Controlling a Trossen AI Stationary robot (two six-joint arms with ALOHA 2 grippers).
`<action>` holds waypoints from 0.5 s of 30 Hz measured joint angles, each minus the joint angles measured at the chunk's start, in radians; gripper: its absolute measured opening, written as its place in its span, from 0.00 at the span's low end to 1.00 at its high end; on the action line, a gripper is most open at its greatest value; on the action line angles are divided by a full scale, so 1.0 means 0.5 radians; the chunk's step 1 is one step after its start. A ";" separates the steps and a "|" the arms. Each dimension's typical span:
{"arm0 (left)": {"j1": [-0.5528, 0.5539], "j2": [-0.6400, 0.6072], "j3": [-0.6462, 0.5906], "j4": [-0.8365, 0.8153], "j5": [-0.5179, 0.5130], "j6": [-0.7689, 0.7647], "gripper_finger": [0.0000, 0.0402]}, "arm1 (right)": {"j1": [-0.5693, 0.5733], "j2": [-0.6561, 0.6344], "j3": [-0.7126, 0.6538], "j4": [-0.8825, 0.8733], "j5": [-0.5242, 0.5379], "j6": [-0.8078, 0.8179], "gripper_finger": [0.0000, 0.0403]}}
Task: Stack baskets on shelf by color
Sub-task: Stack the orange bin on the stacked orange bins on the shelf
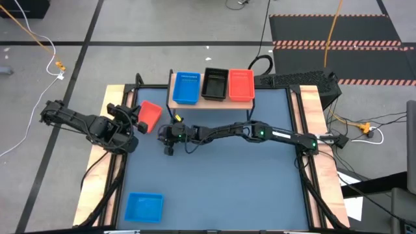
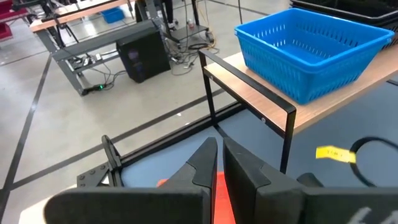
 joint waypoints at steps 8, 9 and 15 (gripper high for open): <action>0.000 0.000 0.000 0.012 0.023 0.025 0.08 | 0.003 0.000 -0.069 -0.015 -0.055 0.012 0.33; 0.000 0.001 0.000 0.011 0.051 0.037 0.08 | 0.007 0.000 -0.070 0.002 -0.057 0.006 0.34; 0.000 0.001 0.000 0.011 0.190 0.034 0.08 | 0.035 -0.082 -0.072 0.141 -0.044 -0.154 0.34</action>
